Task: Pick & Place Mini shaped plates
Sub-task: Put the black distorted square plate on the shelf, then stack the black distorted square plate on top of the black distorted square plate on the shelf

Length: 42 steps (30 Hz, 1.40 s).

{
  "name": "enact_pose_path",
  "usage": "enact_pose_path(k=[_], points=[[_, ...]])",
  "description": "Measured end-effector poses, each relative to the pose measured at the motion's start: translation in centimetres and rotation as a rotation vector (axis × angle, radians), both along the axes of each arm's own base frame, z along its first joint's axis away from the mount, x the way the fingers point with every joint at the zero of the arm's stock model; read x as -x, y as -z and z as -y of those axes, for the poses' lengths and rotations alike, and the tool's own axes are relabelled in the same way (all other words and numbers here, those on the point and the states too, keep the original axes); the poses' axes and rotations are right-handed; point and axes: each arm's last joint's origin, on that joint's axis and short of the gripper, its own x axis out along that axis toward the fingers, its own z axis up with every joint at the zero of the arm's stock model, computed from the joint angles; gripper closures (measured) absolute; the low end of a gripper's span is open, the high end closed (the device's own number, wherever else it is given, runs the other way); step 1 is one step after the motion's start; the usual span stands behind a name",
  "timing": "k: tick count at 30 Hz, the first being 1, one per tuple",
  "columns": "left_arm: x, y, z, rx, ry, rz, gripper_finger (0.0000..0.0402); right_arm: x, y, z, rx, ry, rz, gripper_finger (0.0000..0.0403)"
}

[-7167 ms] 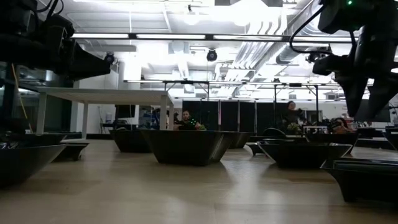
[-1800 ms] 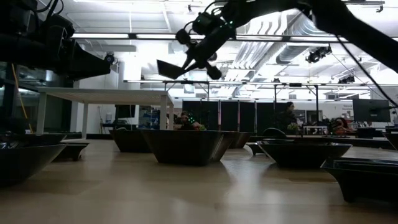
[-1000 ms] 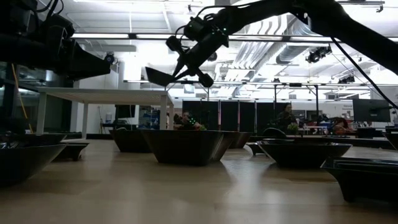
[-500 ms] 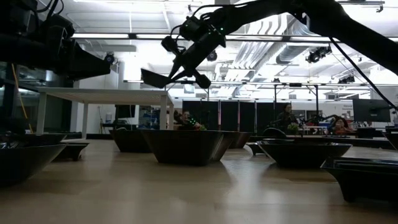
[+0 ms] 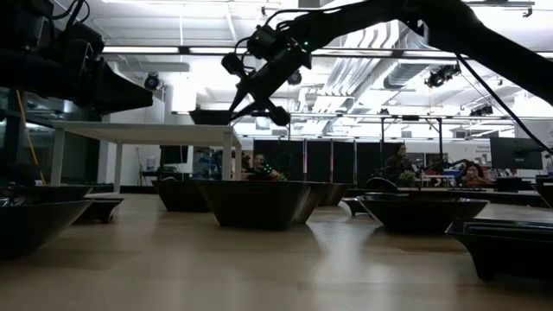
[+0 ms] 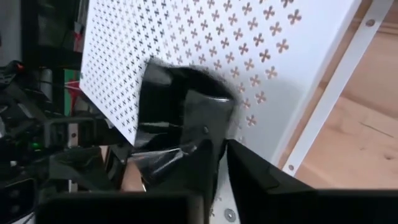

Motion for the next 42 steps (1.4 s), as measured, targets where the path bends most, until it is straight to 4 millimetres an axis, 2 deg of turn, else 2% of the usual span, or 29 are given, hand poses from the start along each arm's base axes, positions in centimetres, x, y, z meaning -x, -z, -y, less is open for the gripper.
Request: enact_pose_path(k=[6,11,16,20,24,33,37,42], points=[[0.0,0.0,0.0,0.0,0.001,0.0,0.0215,0.1,-0.1,0.4,0.019,0.014,0.003,0.0299],[0.0,0.0,0.0,0.0,0.001,0.001,0.0215,0.5,-0.3,1.4,0.029,0.018,0.033,0.027],[0.0,0.0,0.0,0.0,0.001,0.001,0.0215,1.7,-2.2,1.7,0.092,-0.017,0.045,0.0255],[0.0,0.0,0.0,0.0,0.002,0.001,0.0215,3.4,-4.6,0.5,0.17,-0.072,0.001,0.0254],[0.0,0.0,0.0,0.0,0.003,0.001,0.0215,5.4,-6.3,-1.0,0.27,-0.103,-0.139,0.0258],[0.0,0.0,0.0,0.0,0.003,0.001,0.0215,10.3,-9.6,-5.0,0.372,-0.226,-0.439,0.0259],[0.0,0.0,0.0,0.0,0.002,0.001,0.0215,11.3,-10.3,-6.2,0.396,-0.292,-0.503,0.026],[0.0,0.0,0.0,0.0,0.002,0.001,0.0215,11.3,-10.2,-7.2,0.405,-0.368,-0.522,0.026]])
